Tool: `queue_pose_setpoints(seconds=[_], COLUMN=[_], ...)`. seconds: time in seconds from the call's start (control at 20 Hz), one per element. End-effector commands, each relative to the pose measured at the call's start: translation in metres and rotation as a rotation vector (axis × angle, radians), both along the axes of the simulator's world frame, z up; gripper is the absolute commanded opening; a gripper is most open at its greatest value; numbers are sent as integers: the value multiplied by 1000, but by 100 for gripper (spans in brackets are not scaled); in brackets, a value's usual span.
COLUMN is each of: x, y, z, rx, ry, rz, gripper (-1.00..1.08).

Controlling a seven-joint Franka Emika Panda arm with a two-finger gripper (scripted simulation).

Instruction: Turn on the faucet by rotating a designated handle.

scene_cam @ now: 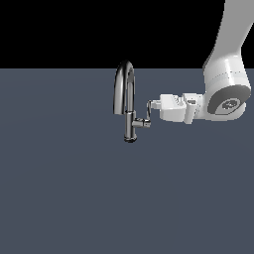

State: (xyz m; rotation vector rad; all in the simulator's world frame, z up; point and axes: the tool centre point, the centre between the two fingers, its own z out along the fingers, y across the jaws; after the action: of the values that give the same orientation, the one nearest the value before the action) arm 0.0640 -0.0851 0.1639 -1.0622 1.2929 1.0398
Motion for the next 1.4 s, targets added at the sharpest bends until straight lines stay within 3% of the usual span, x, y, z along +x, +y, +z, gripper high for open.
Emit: queue_pose_setpoints(seconds=[0.0, 0.45, 0.55, 1.35], x=[-8, -33, -29, -85], y=[2, 7, 0, 18], z=[1, 4, 3, -36], rx=[2, 2, -5, 2], ry=[1, 1, 0, 1], rz=[3, 3, -10, 3], gripper=[-100, -100, -100, -100])
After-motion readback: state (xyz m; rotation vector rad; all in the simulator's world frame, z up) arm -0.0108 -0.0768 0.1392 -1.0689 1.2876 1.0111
